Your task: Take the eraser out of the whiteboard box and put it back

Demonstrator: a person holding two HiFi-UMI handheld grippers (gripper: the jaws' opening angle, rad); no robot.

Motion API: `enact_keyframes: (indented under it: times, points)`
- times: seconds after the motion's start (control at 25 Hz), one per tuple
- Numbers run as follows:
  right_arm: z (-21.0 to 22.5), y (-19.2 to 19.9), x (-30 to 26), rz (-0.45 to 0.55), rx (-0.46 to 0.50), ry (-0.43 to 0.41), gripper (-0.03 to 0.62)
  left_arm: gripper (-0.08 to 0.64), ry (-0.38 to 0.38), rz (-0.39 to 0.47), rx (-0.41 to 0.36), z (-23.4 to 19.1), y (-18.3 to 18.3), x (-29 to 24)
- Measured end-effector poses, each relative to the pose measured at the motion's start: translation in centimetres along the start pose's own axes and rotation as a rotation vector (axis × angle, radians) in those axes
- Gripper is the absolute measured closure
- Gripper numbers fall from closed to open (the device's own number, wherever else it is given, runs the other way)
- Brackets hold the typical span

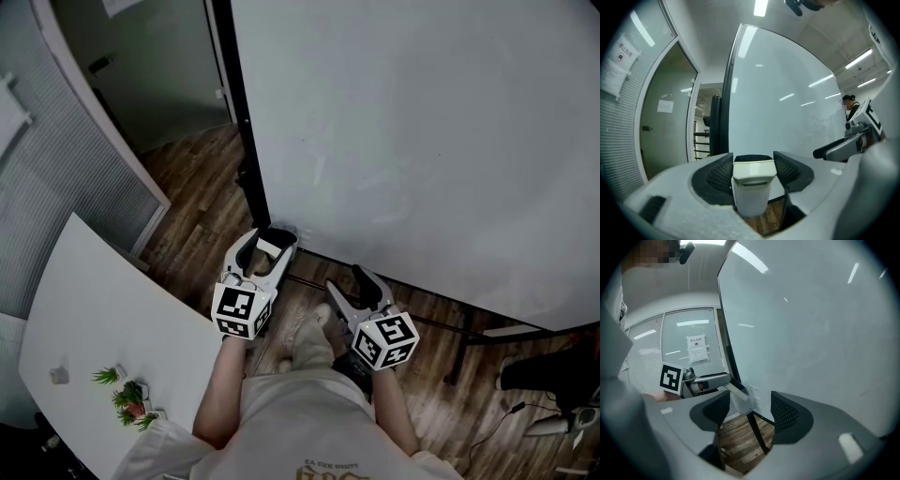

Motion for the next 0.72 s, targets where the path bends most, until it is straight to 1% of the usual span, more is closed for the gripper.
enact_keyframes:
  times: [0.72]
  points:
    - [-0.5,-0.6,1.2,0.026,0.017,0.007,0.316,0.295,-0.009,0.037,-0.006,0.3,-1.3,1.8]
Point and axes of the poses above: the fingertips, and each gripper's own axes: x backward along the fingers, z to its right, y out of its underside, the point moved 8 cm from there along x, backward along the fingers, and after that the axes turned 4 degrees about y, right-handed, at the moved point
